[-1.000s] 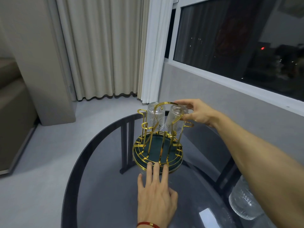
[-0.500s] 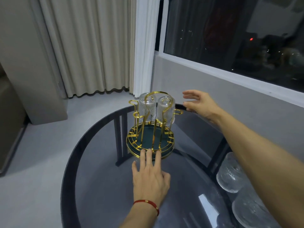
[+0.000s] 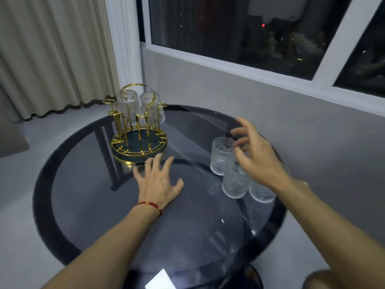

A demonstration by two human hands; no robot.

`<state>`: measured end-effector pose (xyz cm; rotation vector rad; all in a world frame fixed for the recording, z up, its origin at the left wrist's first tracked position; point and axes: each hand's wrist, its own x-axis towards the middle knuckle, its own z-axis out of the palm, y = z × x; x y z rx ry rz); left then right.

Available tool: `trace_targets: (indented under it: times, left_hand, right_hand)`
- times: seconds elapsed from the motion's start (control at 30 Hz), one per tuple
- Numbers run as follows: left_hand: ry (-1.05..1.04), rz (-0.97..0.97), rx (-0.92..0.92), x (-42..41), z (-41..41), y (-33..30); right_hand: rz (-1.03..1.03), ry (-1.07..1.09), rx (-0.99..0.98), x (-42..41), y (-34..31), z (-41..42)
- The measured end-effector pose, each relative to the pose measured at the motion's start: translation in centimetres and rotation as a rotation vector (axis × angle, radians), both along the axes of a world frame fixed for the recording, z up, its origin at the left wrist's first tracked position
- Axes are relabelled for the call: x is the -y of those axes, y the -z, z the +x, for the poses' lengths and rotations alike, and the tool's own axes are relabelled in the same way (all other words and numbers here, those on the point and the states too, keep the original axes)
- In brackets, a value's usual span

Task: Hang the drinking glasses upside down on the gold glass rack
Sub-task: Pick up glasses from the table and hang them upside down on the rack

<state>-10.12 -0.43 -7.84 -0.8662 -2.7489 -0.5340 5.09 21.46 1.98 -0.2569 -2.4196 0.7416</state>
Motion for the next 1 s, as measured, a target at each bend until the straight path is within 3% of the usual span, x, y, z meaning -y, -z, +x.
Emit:
trace_targets:
  times: [0.2,0.4,0.83,1.0]
  left_hand:
    - [0.414,0.340,0.169,-5.5,7.0,-2.0]
    - [0.452,0.553,0.499,-8.2,10.8,-1.8]
    - [0.394,0.522,0.462,-7.5,9.1,-3.2]
    - [0.451,0.399,0.438,-3.7,6.8,-4.7]
  right_hand:
    - [0.247,0.047,0.114,-0.3,2.9,4.3]
    - [0.501,0.169,0.448,-0.2,3.8,5.2]
    - [0.425,0.040,0.303,0.3,2.9,5.3]
    - [0.226,-0.124,0.199,2.2,2.6,4.5]
